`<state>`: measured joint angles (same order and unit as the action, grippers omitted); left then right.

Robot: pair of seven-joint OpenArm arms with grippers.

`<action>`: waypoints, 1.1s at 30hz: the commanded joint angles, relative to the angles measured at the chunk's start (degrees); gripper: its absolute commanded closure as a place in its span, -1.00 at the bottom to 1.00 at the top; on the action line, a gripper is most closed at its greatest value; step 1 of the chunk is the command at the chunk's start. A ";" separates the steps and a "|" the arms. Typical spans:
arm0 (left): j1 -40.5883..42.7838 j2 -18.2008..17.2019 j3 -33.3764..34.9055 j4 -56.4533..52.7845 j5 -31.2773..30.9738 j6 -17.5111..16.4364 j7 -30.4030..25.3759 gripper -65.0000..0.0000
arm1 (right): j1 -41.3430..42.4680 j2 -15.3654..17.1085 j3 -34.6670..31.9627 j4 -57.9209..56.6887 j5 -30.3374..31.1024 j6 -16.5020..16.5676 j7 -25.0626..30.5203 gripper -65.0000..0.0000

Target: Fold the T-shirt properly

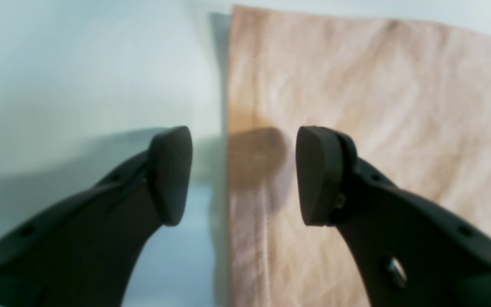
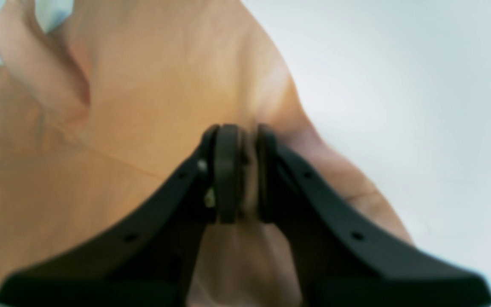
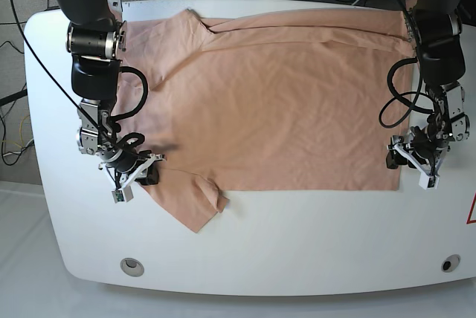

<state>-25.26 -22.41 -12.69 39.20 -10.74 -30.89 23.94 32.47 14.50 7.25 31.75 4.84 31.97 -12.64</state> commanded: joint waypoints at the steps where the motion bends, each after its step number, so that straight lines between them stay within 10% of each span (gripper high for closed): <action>1: -0.78 -1.31 -0.43 1.30 -0.77 -0.28 -0.16 -0.10 | 1.38 0.61 0.08 0.02 -0.49 0.56 -1.08 0.61; 33: -0.40 -1.29 -0.07 1.47 -0.62 -0.53 -0.72 -0.11 | 1.34 0.38 0.29 0.15 -0.31 0.89 -1.06 0.33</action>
<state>-24.47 -22.59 -12.58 39.70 -11.16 -31.14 23.29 32.77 14.55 7.35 31.38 4.89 33.04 -12.64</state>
